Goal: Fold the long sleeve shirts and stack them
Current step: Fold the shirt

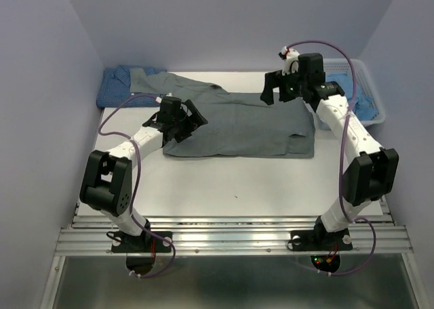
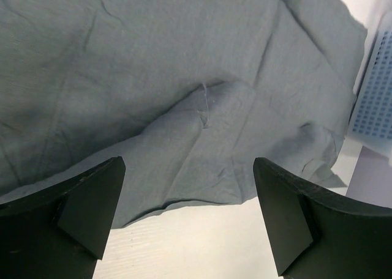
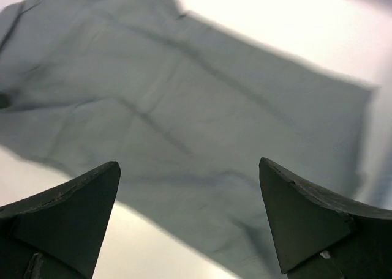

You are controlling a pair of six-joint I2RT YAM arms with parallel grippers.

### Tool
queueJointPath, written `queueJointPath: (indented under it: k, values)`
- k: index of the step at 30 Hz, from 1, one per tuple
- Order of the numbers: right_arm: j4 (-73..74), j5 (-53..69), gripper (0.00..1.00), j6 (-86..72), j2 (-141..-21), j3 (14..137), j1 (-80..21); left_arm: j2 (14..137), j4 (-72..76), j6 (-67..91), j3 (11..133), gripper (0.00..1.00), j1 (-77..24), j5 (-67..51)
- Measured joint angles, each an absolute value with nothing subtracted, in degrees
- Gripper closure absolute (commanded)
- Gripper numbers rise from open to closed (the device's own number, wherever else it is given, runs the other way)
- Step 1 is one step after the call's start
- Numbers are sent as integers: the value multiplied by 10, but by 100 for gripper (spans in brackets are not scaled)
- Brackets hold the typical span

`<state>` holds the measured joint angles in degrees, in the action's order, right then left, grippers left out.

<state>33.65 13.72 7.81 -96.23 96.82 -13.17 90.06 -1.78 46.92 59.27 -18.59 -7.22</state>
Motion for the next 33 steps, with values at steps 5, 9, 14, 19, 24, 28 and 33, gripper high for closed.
queueJointPath:
  k: [5,9,14,19,24,28,33]
  values:
    - [232,239,0,-115,-954,791,-153,940,7,465,587,1,-194,-96]
    - [178,291,0,-211,-973,693,-189,975,17,458,587,1,-192,-98]
    - [127,299,0,-263,-1030,681,-201,1012,26,454,583,1,-181,-100]
    - [125,228,0,-268,-1049,662,-193,1016,62,457,564,1,-162,-114]
    - [123,171,0,-269,-1038,628,-151,1006,87,459,543,1,-154,-120]
    - [132,103,0,-257,-989,581,-108,997,95,458,529,1,-152,-120]
    - [132,52,0,-248,-980,571,-95,981,96,456,509,1,-153,-126]
